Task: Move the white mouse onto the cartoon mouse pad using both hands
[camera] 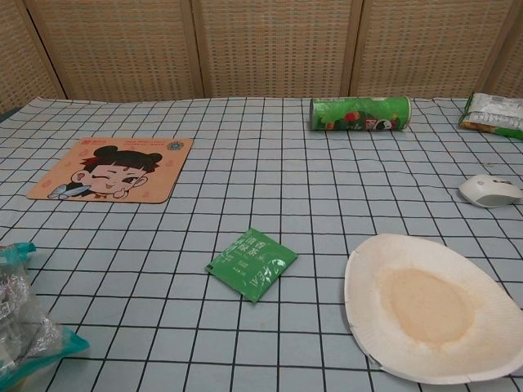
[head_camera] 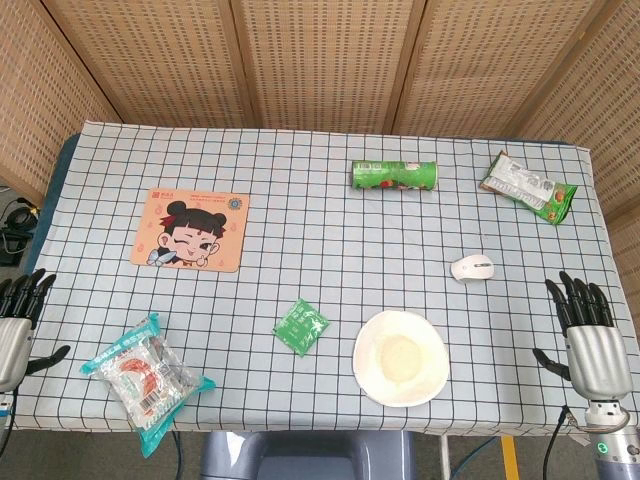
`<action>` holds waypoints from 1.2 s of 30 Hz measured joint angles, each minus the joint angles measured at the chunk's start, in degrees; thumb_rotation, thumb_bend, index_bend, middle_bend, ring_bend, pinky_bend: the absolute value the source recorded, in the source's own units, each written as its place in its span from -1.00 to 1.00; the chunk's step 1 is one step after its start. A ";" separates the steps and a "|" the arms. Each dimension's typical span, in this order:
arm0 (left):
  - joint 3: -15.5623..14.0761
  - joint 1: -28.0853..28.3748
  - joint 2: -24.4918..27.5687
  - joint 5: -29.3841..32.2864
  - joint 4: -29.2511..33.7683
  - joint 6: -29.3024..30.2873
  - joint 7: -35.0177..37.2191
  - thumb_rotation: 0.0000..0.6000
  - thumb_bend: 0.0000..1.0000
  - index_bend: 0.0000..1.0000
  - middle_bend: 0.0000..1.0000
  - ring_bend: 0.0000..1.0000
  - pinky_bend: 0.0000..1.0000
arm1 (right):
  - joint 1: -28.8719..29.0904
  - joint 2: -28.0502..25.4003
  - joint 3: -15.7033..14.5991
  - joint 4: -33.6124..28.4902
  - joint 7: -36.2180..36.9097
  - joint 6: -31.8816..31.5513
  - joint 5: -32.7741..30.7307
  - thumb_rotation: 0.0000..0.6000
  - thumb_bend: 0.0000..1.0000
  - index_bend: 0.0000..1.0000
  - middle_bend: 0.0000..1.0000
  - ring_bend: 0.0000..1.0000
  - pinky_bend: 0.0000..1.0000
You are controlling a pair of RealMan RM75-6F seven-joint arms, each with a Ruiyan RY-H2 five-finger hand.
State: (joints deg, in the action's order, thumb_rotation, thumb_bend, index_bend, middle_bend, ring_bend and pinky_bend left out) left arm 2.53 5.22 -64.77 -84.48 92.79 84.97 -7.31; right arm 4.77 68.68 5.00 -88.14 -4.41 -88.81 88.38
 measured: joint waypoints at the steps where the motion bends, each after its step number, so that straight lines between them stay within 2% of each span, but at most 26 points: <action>1: 0.02 -0.02 0.00 0.04 -0.01 0.02 0.08 1.00 -0.85 -1.00 -1.00 -1.00 -1.00 | 0.02 0.02 -0.02 0.03 -0.02 0.08 -0.01 1.00 -0.74 -1.00 -1.00 -1.00 -1.00; 15: 0.19 0.00 0.13 0.04 -0.09 0.17 0.09 1.00 -0.85 -1.00 -1.00 -1.00 -1.00 | 0.53 0.22 -0.19 0.48 1.05 0.74 0.42 1.00 -0.74 -0.98 -1.00 -1.00 -1.00; 23: 0.28 -0.13 0.11 0.28 -0.08 0.39 -0.30 1.00 -0.86 -1.00 -1.00 -1.00 -1.00 | 2.15 0.45 0.41 2.01 2.72 2.55 0.39 1.00 -0.74 -0.72 -1.00 -1.00 -0.96; 28: 0.35 -0.04 0.00 0.32 -0.04 0.33 -0.71 1.00 -0.85 -1.00 -1.00 -1.00 -1.00 | 4.97 -0.25 1.91 2.40 3.15 7.03 -1.29 1.00 -0.71 -0.67 -0.98 -1.00 -0.85; 36: 0.61 0.23 -0.42 0.77 -0.46 -0.08 -0.94 1.00 -0.86 -1.00 -1.00 -1.00 -1.00 | 11.03 -0.50 5.14 3.72 3.86 15.75 -5.52 1.00 -0.47 -0.60 -0.91 -1.00 -0.78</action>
State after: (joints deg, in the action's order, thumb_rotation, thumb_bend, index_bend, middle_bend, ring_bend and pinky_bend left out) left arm 3.14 5.45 -65.19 -83.71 92.33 84.89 -8.26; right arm 15.81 68.18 10.14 -84.42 -0.54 -73.07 82.86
